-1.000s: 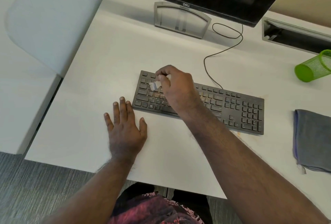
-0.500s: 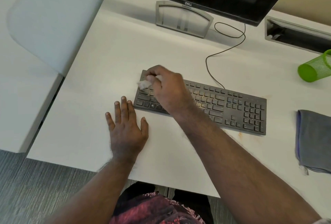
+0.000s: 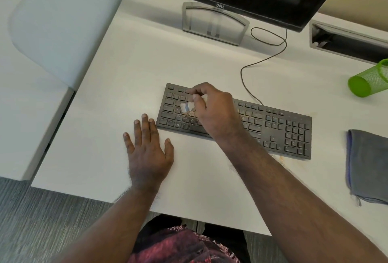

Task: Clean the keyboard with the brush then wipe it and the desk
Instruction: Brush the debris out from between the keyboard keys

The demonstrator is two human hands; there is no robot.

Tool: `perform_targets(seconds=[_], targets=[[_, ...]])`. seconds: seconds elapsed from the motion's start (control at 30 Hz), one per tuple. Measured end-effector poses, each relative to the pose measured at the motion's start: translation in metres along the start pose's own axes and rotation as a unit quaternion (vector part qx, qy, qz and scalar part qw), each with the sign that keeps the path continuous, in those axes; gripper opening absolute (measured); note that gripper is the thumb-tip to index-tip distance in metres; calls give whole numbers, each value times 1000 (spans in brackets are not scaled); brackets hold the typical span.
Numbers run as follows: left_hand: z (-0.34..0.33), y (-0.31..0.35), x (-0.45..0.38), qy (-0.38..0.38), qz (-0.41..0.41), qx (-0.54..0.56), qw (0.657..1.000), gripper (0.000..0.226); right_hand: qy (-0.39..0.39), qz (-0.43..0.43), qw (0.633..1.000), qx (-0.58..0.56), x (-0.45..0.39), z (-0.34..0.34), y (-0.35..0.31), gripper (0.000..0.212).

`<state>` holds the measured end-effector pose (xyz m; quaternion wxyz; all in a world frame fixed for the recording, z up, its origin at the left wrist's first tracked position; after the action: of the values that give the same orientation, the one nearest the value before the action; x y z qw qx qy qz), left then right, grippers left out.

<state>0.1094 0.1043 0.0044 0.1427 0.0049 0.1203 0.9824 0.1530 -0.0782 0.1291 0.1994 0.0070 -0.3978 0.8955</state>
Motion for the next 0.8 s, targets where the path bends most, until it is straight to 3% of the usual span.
perform_targets(seconds=[0.27,0.5,0.7,0.8], targets=[[0,0,1,-4,0,0,1000,76,-62,55,997,-1,10,-23,-11,15],[0,0,1,14,0,-1,1000,74,-26,12,1000,9,2,2,2,10],[0,-1,1,13,-3,-2,1000,74,-76,32,997,10,9,-15,-4,11],[-1,-1,1,5,-3,-4,1000,74,-85,47,994,-42,10,-24,-10,13]])
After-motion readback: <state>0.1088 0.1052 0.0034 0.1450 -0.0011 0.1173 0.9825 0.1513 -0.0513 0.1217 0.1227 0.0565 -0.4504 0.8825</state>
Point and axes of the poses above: each hand's wrist, its own x-axis away from the middle knuckle, its own z-axis out of the back of the hand, y = z × x, the point moved 3 cm from there along -x, towards the middle knuckle, and after that the axes turned 10 degrees about -z, right-handed, at the moved point
